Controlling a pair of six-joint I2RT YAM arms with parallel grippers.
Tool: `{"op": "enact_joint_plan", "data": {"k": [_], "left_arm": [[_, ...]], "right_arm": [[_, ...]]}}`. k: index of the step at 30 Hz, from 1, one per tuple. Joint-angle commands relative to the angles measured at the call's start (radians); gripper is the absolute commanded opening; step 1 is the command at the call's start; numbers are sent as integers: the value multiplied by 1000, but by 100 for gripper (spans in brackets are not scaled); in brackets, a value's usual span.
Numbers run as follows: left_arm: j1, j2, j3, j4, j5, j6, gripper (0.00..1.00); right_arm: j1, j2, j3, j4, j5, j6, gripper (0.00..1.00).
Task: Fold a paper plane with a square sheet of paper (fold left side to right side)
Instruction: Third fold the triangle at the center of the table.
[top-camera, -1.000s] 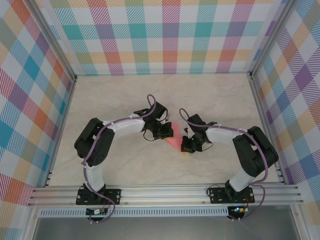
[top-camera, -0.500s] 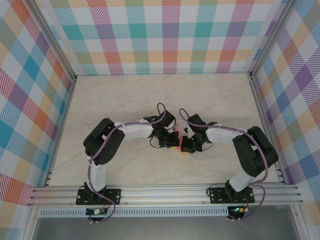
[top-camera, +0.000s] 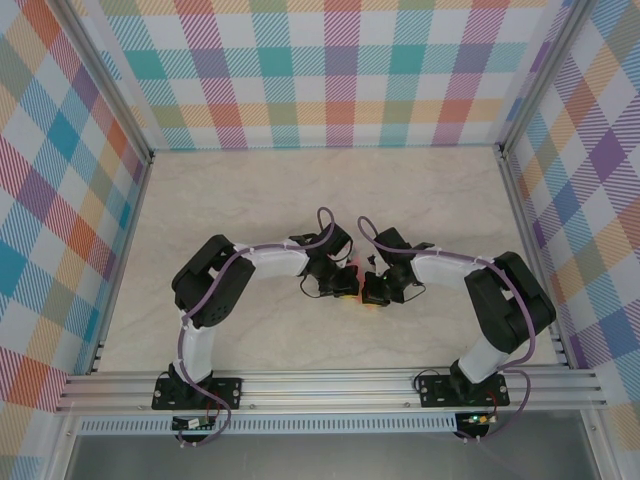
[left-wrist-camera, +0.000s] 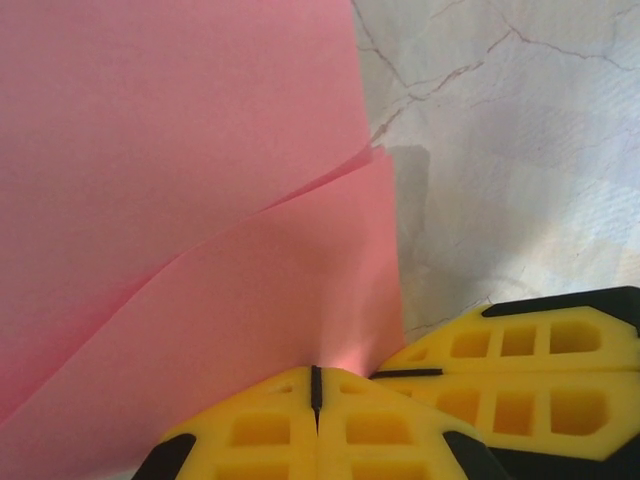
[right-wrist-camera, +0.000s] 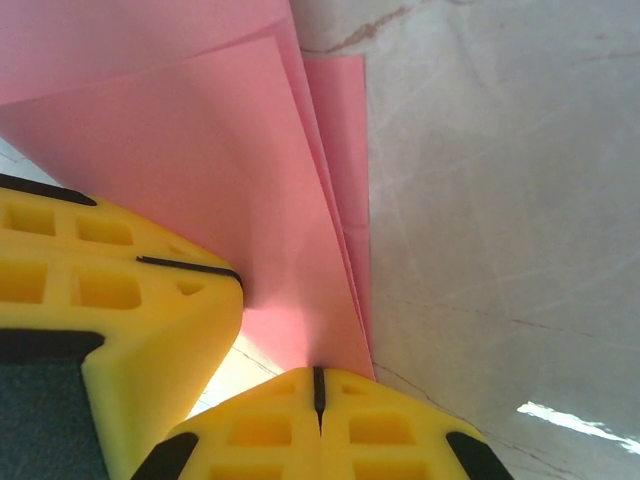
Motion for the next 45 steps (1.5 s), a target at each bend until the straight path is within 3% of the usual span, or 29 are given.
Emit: {"op": "enact_joint_plan", "data": {"k": [1,9,24,31,37,42,45], "left_arm": [[13,-14,-30,-41,-20,84,0],[105,-41,-135,45,-25,178,0],[310,-40,-129,-20,-21,250,0],[355,-89,-104,-55,-15,264,0],[356,-251,-170,-22,-6,200,8],[351,-383,-279,102,6,69,22],[321,-415,-333,180,9,-12,29]], "right_arm": [[5,55,-28,-76,107,-17,0],[4,59,-26,-79,103,-21,0],[4,47,-26,-83,80,-34,0],[4,21,-38,-27,30,-26,0],[4,-101,-35,43,14,-35,21],[4,-241,18,-59,198,-109,49],[1,-235,50,-106,287,-157,64]]}}
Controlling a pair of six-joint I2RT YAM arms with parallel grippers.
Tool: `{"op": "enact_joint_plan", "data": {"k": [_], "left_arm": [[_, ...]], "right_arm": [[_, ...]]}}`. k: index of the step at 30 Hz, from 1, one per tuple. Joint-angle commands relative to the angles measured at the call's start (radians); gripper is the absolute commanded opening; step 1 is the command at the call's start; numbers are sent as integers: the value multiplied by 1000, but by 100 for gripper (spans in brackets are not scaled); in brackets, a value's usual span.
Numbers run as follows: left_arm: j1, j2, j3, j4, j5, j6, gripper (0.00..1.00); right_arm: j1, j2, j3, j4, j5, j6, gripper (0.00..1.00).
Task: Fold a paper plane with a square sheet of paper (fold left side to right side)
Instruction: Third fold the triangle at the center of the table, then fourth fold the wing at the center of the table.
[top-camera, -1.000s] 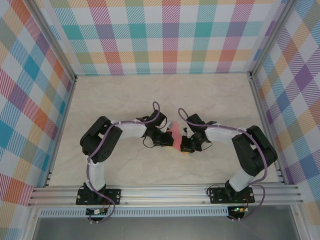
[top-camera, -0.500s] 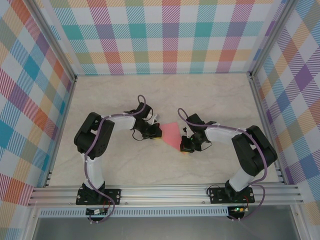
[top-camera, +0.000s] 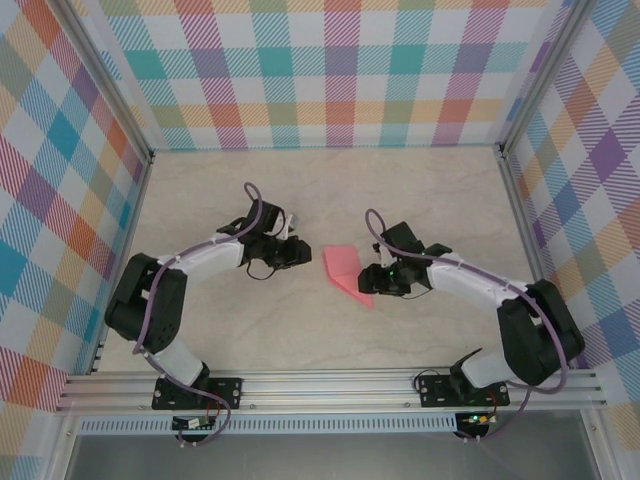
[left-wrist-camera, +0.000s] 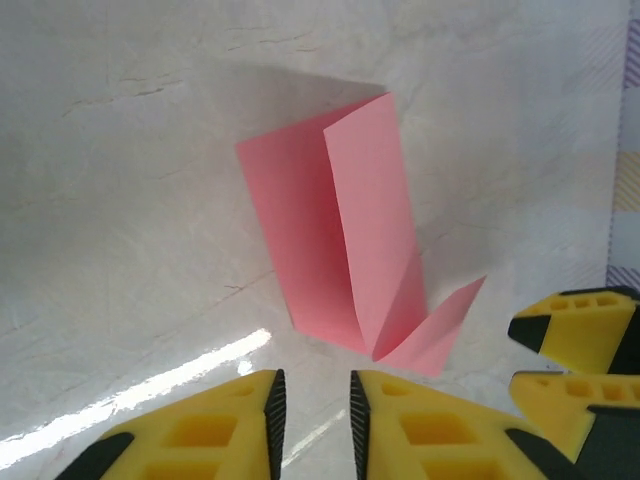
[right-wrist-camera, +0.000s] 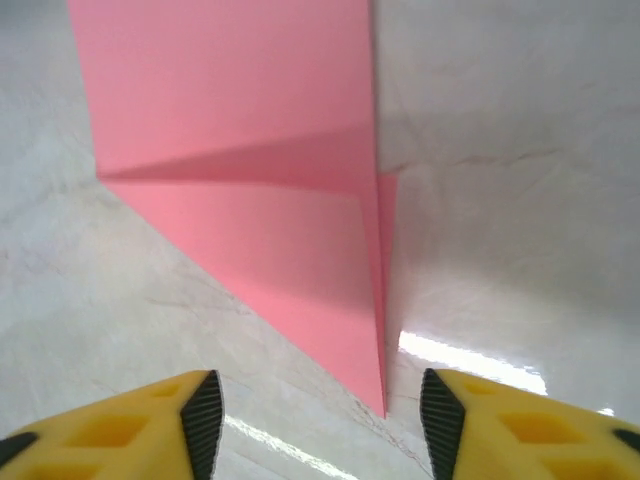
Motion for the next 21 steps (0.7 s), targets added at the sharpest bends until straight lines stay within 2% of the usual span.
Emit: {"op": "enact_joint_plan", "data": {"k": [1,6,11,21], "left_arm": [[-31,-20,-57,111,2,-129,32],[-100,33,-57,192,-1,-197,38],[-140,117,-4,224,0,-221,40],[-165,223,76,234,1,-237,38]], "right_arm": [[1,19,50,-76,128,-75,66],[1,142,105,-55,129,-88,69],[0,209,124,-19,151,-76,68],[-1,227,114,13,166,-102,67]]}}
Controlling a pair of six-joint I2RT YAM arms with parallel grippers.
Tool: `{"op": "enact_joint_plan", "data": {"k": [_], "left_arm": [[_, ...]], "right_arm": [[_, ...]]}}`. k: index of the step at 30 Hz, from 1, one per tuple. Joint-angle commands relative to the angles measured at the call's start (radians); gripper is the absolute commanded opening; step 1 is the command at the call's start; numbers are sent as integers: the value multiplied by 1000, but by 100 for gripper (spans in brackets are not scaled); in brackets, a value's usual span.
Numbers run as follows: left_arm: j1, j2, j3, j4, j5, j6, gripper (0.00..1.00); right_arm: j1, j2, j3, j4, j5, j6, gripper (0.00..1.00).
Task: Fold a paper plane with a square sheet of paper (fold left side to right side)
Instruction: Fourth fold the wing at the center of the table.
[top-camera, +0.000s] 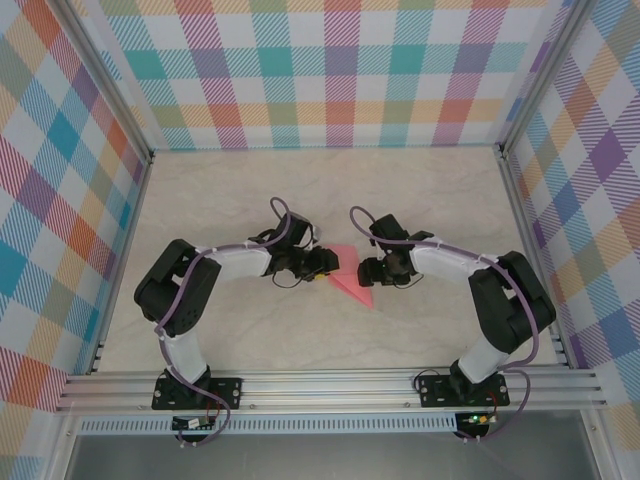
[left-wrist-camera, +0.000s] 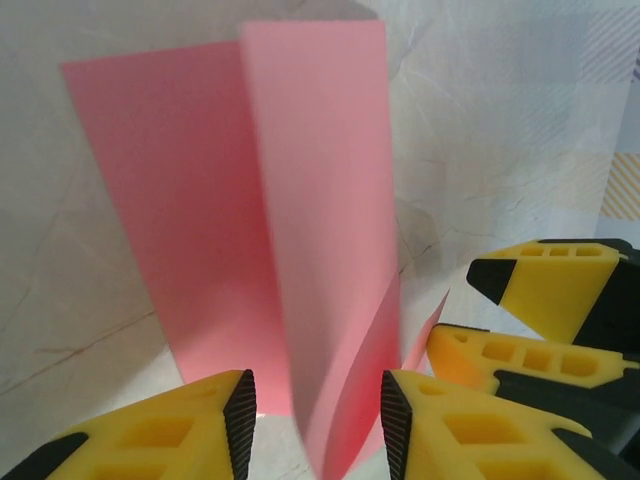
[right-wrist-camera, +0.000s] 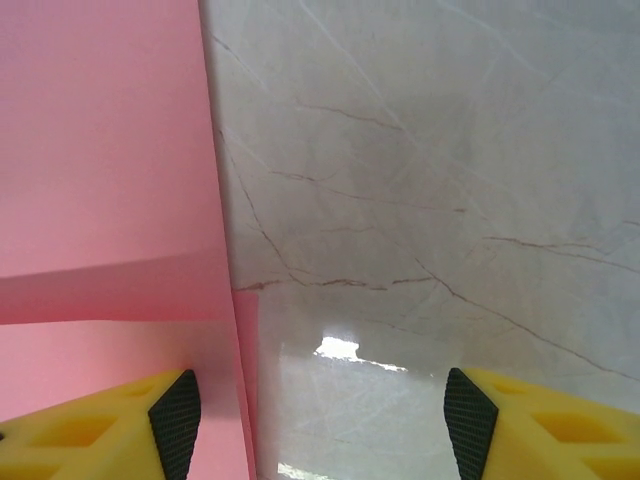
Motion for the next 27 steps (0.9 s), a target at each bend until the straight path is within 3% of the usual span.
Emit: {"op": "enact_joint_plan", "data": {"k": [1,8,15,22,27], "left_arm": [[-14,15,40,33,4,-19,37],[-18,3,51,33,5,-42,22],[-19,-6,67,13,1,-50,20],[-19,-7,86,-10,-1,-63,20],[-19,-6,102,-28,-4,-70,20]], "right_arm": [[0,-24,3,22,17,-33,67],[30,-253,-79,31,81,-88,68],[213,-423,-156,52,206,-100,66],[368,-279,-167,184,287,-114,66],[378,-189,-162,271,332,-142,65]]}}
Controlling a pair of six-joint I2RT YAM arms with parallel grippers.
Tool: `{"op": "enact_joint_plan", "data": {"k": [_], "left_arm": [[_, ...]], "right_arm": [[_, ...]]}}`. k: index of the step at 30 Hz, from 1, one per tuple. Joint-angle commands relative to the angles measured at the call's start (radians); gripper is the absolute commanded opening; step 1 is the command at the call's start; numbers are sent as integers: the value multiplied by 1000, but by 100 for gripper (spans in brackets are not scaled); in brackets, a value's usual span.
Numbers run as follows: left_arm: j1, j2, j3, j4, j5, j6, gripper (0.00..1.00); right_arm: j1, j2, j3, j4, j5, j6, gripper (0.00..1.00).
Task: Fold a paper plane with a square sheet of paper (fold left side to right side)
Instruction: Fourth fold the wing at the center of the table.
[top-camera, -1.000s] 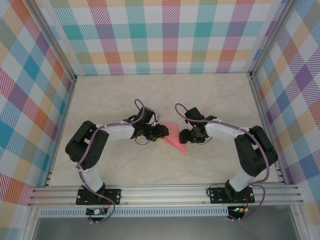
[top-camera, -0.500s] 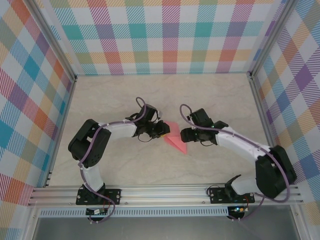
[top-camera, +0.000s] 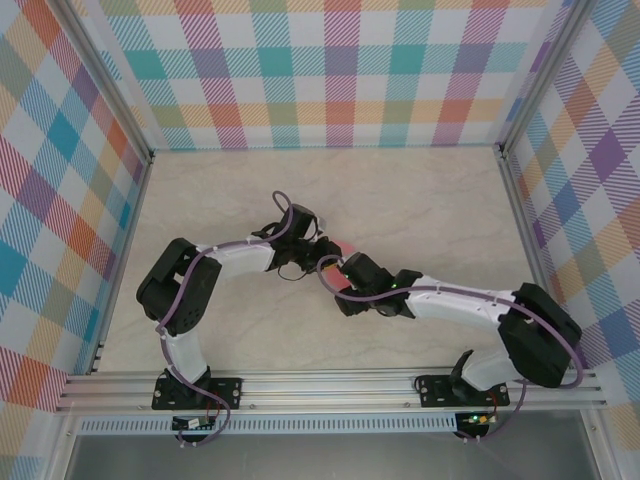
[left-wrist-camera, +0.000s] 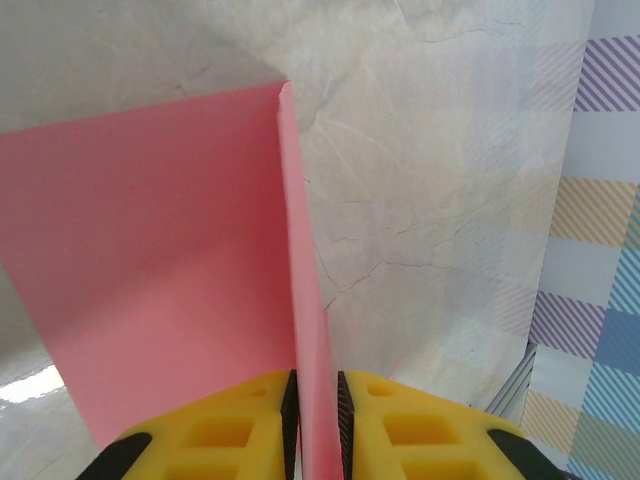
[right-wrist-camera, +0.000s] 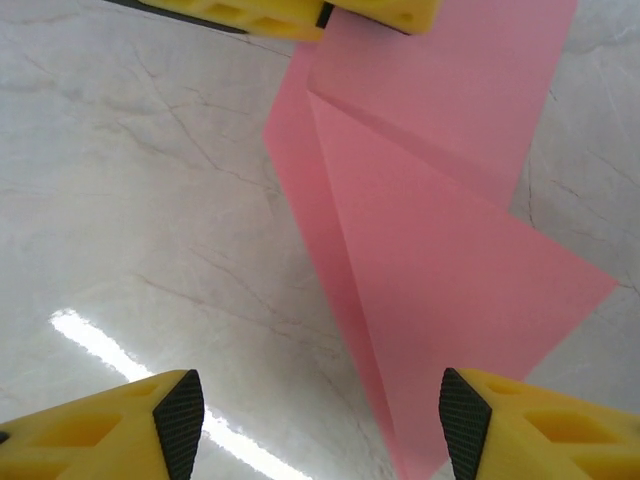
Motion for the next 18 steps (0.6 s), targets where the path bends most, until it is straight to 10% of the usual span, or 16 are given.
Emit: {"op": "enact_joint_plan", "data": {"k": [1,18], "left_arm": [[-8,-13,37,-36,-6,-8,20],[-3,-8,75,-86,-28,-9,21]], "right_arm": [[3,29,-6,109,67,-36,64],[3,150,-56,194,148,-36,53]]}}
